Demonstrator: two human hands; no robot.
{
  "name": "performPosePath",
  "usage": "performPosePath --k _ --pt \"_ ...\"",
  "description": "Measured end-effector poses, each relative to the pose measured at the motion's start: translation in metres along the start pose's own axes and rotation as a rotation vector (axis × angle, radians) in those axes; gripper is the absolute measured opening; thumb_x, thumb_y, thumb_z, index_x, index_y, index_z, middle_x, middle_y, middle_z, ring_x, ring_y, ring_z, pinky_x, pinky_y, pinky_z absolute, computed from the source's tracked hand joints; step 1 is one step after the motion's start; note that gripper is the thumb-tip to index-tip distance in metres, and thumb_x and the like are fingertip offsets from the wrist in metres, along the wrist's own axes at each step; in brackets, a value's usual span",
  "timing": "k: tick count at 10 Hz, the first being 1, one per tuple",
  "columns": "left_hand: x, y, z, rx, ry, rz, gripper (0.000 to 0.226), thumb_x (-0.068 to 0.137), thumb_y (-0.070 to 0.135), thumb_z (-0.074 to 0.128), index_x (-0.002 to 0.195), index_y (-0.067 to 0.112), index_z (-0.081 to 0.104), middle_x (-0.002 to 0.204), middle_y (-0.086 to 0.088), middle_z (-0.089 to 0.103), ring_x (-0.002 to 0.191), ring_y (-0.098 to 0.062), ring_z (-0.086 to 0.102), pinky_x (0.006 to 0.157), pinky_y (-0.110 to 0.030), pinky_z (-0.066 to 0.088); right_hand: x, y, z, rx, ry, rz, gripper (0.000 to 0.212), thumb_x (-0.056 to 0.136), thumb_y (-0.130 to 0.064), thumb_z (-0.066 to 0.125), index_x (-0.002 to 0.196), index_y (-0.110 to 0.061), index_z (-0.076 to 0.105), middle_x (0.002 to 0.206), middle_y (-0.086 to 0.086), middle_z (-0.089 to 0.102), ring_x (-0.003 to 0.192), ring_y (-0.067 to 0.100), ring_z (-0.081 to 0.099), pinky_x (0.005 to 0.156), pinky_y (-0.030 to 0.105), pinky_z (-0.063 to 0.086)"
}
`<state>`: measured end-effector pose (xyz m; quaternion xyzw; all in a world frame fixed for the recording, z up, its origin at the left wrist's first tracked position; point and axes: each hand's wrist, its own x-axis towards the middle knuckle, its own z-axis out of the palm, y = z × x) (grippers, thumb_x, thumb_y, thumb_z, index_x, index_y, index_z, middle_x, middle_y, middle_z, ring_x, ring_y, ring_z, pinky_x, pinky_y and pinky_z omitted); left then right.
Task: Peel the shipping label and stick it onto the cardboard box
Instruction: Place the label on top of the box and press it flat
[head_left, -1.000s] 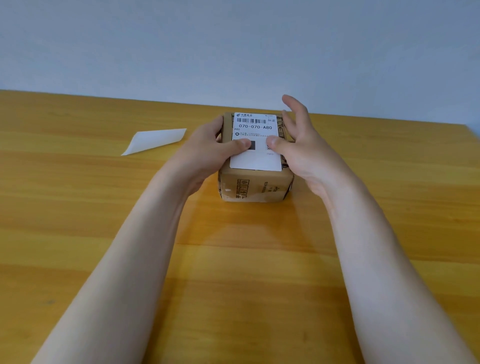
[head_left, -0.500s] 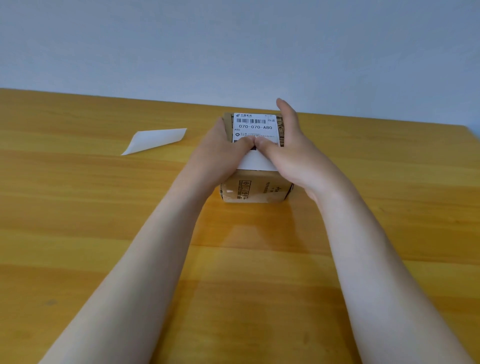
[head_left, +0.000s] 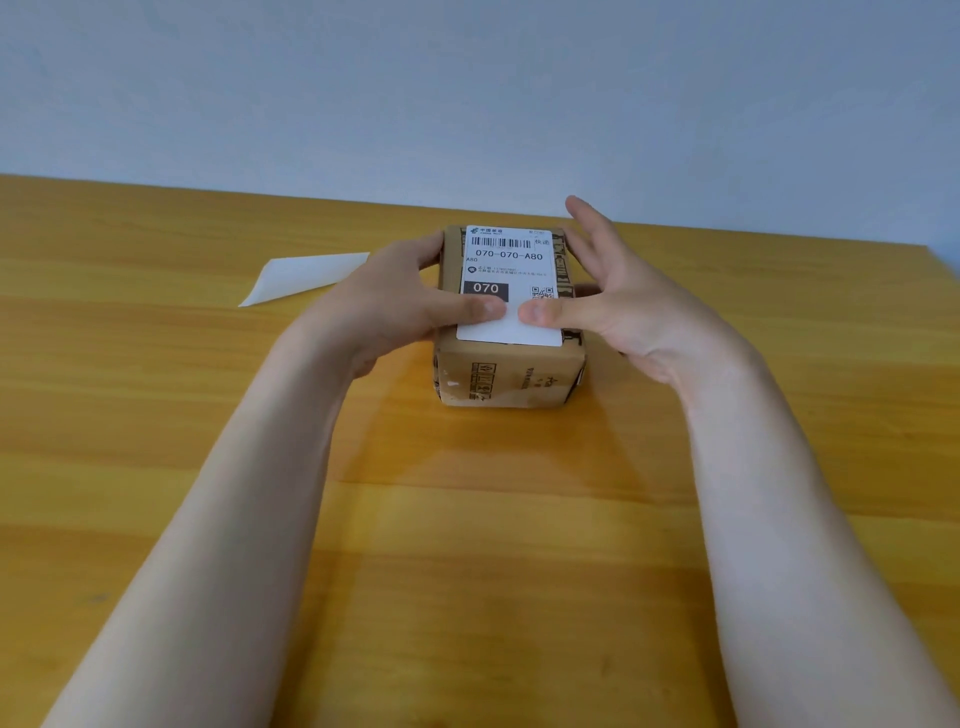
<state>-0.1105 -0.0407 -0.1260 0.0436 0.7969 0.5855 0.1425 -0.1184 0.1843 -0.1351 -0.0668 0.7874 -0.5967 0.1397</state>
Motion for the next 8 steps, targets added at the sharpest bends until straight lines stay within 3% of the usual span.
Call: performPosePath --k 2,3,4,6,7,8 --pt "-0.003 -0.003 -0.01 -0.012 -0.133 0.017 0.08 0.082 0.013 0.088 0.151 0.035 0.055 0.117 0.024 0.079 0.11 -0.004 0.077 0.082 -0.022 0.064 -0.006 0.001 -0.008 -0.014 -0.136 -0.002 0.151 0.047 -0.03 0.097 0.164 -0.045 0.002 0.174 -0.011 0.006 0.156 -0.001 0.011 0.129 0.043 0.015" --pt "-0.003 -0.007 -0.013 0.015 -0.186 0.049 0.094 0.073 0.022 0.091 0.157 0.037 0.05 0.138 0.019 0.072 0.124 -0.012 0.072 0.104 -0.036 0.058 -0.008 0.0 -0.009 -0.022 -0.164 -0.002 0.151 0.049 -0.029 0.097 0.164 -0.046 0.0 0.174 -0.012 0.003 0.157 0.001 0.011 0.129 0.042 0.014" --pt "-0.001 -0.009 -0.016 0.009 -0.213 0.054 0.103 0.069 0.024 0.097 0.158 0.038 0.047 0.144 0.017 0.069 0.128 -0.015 0.07 0.109 -0.042 0.055 -0.01 0.0 -0.013 -0.048 -0.195 -0.002 0.149 0.054 -0.023 0.097 0.163 -0.048 -0.002 0.174 -0.013 -0.001 0.155 -0.003 0.006 0.129 0.04 0.012" --pt "-0.001 -0.015 -0.016 -0.085 -0.264 0.018 0.107 0.074 0.015 0.093 0.164 0.033 0.039 0.152 0.014 0.063 0.132 -0.015 0.068 0.106 -0.038 0.059 -0.017 -0.001 -0.015 -0.043 -0.207 0.035 0.147 0.061 -0.011 0.097 0.164 -0.046 -0.003 0.174 -0.013 -0.002 0.141 -0.008 0.01 0.117 0.026 0.019" --pt "-0.001 -0.014 -0.016 -0.085 -0.333 -0.038 0.109 0.075 0.009 0.093 0.165 0.033 0.036 0.153 0.011 0.063 0.134 -0.016 0.066 0.104 -0.038 0.059 -0.023 -0.004 -0.011 -0.042 -0.191 0.036 0.14 0.066 -0.006 0.091 0.164 -0.043 -0.003 0.174 -0.009 0.001 0.143 -0.008 0.009 0.118 0.027 0.017" --pt "-0.01 0.007 -0.016 0.047 -0.363 -0.096 0.125 0.059 0.033 0.103 0.163 0.037 0.036 0.158 0.011 0.057 0.145 -0.024 0.055 0.117 -0.052 0.047 -0.03 -0.022 -0.007 -0.096 -0.148 0.062 0.132 0.073 -0.007 0.091 0.165 -0.043 0.003 0.175 -0.005 0.006 0.155 0.004 0.009 0.121 0.031 0.018"
